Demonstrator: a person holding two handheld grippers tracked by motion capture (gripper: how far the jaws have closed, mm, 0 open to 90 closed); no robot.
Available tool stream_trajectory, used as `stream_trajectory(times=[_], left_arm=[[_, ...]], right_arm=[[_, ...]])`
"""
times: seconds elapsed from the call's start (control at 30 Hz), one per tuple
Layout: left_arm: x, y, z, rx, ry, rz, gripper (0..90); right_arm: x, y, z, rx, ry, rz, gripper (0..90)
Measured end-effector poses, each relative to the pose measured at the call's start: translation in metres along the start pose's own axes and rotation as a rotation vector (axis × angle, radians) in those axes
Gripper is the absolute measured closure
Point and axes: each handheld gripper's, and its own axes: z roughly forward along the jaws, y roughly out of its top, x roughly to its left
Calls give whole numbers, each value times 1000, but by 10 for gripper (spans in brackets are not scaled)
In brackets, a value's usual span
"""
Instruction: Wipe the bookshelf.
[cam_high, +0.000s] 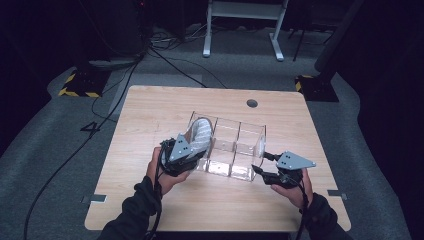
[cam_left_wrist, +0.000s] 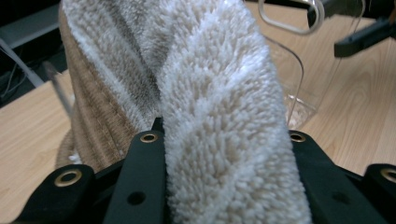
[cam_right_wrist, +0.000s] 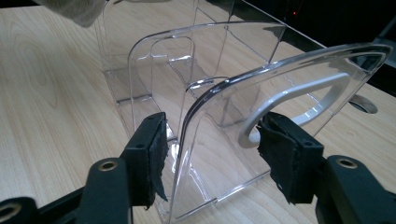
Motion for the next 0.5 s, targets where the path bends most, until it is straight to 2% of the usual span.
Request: stream_trajectory(times=[0.1, 0.23, 0.5], left_arm=[[-2, -3, 6, 27, 1, 16, 674], [-3, -7, 11, 50, -4, 16, 675], [-3, -18, 23, 72, -32, -8, 678]], right_arm=[[0, 2, 2, 0, -15, 2, 440], [2, 4, 6, 15, -43, -5, 502], [2, 5, 6, 22, -35, -12, 505]])
